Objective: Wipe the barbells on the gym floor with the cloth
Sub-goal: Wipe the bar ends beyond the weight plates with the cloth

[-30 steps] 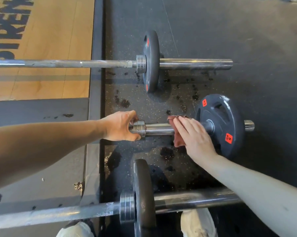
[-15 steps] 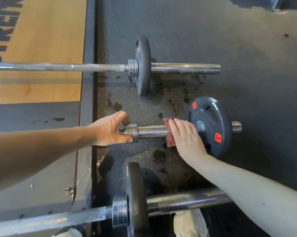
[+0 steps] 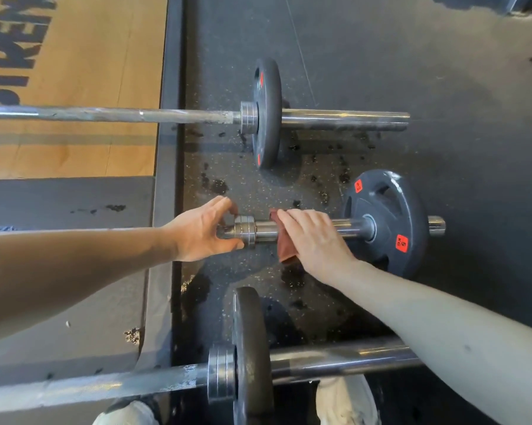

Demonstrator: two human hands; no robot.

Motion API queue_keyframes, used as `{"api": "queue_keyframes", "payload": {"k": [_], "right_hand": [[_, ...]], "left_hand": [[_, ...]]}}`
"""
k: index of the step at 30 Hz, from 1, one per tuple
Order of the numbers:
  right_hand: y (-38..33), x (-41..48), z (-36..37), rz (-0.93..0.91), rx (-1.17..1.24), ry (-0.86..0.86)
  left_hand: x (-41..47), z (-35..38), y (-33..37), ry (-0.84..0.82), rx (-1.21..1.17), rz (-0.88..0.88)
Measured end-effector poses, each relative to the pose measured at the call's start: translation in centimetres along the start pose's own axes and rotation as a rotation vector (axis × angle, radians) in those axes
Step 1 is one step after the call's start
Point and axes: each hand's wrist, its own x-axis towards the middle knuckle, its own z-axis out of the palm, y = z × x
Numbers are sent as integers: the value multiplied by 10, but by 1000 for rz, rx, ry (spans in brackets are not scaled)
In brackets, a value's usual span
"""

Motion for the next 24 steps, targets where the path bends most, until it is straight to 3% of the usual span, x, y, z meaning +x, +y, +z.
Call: {"api": "queue_keyframes", "payload": {"k": [4, 8, 10, 14, 20, 24], "right_hand": [[45, -29, 5, 132, 10, 4], [51, -37, 2, 90, 189, -117], [48, -40, 9, 55, 207, -48], [21, -27, 24, 173, 221, 201], [-37, 29, 13, 36, 230, 106], [-16, 18, 11, -48, 165, 52]], "left_hand": [[1, 0, 0, -7, 36, 18], [0, 1, 2, -16, 48, 30], [-2, 2, 3, -21, 54, 26], [-2, 2, 4, -33, 48, 12], [-1, 1, 3, -5, 62, -1], [-1, 7, 1, 45, 115, 8]]}}
